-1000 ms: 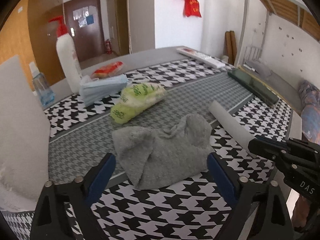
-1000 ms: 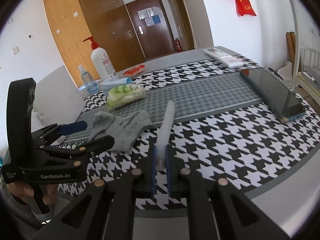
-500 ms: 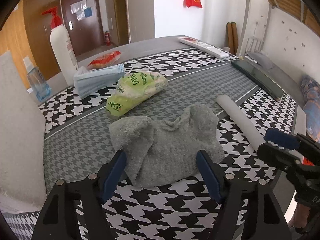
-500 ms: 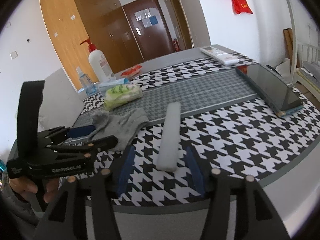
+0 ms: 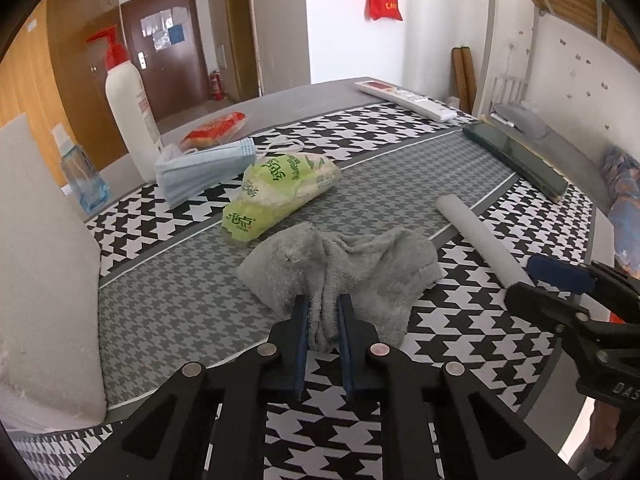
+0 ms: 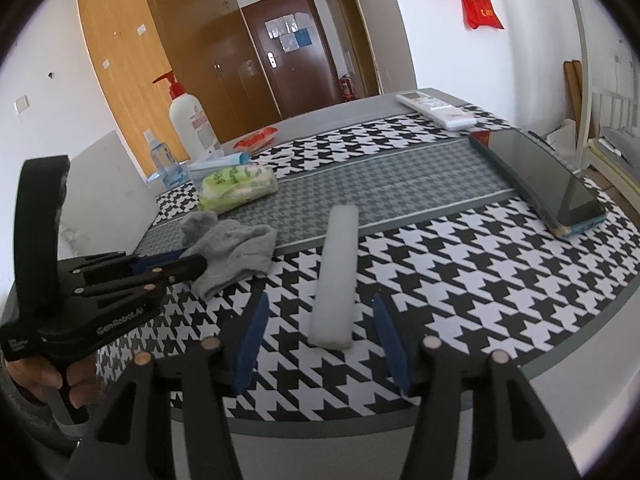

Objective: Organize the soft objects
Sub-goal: 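Carry the grey cloth and foam strip up toward the white foam box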

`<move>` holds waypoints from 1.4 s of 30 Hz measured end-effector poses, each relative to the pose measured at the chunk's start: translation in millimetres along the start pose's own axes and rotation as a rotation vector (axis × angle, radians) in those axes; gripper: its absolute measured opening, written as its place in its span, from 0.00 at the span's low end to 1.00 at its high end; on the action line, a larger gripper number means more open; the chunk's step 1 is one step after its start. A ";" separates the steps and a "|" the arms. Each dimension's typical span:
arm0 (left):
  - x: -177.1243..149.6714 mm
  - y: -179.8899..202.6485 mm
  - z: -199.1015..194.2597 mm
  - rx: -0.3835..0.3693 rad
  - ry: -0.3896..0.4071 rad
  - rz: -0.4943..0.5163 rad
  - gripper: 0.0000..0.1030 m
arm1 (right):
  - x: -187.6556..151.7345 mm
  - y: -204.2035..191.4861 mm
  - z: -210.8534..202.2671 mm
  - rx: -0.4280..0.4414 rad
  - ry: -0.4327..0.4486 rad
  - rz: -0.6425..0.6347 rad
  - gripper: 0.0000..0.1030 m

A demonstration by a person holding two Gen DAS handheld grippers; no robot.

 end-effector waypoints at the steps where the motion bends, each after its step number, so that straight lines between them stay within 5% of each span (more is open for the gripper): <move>1: -0.4 -0.6 -2.5 -0.005 0.004 -0.003 0.14 | 0.2 -0.5 0.8 -0.003 -0.001 -0.004 0.57; 6: -2.0 -5.3 -17.2 -0.012 0.037 -0.010 0.14 | 1.1 -6.6 5.7 -0.035 -0.008 -0.036 0.57; 10: -3.4 -7.9 -24.2 -0.018 0.050 -0.013 0.14 | 1.2 -7.9 7.9 -0.081 -0.012 -0.058 0.38; 17: -5.1 -10.3 -36.2 -0.021 0.081 -0.008 0.14 | 1.5 -6.1 7.7 -0.137 -0.011 -0.076 0.20; 42: -4.4 -30.4 -83.2 0.005 0.200 -0.016 0.14 | 28.6 -37.2 -19.0 -0.085 0.085 -0.096 0.16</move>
Point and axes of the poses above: each gripper's, at about its wrist camera, not at the fingertips, and z roughly the way its jaws point, y to its right, x to its top, the point moved 6 cm from there along z, roughly the way its jaws point, and after that the axes turned 2 degrees about z, right-handed, at the moved point
